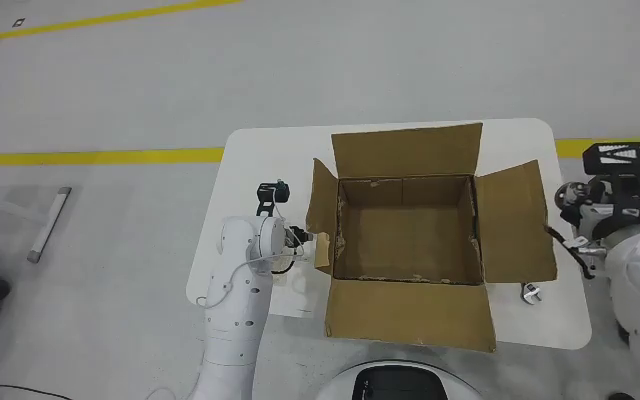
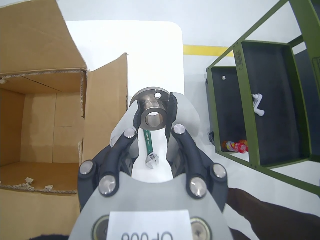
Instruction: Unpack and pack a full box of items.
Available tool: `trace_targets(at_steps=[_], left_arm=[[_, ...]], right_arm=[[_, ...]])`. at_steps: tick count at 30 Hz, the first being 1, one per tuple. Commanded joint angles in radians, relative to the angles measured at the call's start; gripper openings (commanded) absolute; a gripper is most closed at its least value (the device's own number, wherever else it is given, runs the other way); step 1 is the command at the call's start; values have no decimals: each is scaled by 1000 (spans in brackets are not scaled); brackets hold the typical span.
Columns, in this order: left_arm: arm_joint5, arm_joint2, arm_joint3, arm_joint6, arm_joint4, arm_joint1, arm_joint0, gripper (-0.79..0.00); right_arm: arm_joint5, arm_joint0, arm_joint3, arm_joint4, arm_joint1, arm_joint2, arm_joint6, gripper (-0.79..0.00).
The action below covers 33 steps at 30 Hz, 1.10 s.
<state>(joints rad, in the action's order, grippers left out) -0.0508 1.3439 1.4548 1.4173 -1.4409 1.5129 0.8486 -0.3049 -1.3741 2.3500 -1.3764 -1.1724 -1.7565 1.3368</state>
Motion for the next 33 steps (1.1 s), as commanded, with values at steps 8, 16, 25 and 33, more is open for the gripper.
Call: trace_targets(at_steps=[8, 16, 25, 33], left_arm=[[0, 0, 0, 0, 0, 0, 0, 0], [0, 0, 0, 0, 0, 0, 0, 0], [0, 0, 0, 0, 0, 0, 0, 0], [0, 0, 0, 0, 0, 0, 0, 0]], right_arm=[[-27, -134, -40, 87, -8, -103, 47, -785], [-24, -174, -187, 52, -13, -76, -14, -785], [-7, -122, -309, 11, -14, -31, -34, -785], [12, -85, -392, 6, -17, 8, -35, -785]])
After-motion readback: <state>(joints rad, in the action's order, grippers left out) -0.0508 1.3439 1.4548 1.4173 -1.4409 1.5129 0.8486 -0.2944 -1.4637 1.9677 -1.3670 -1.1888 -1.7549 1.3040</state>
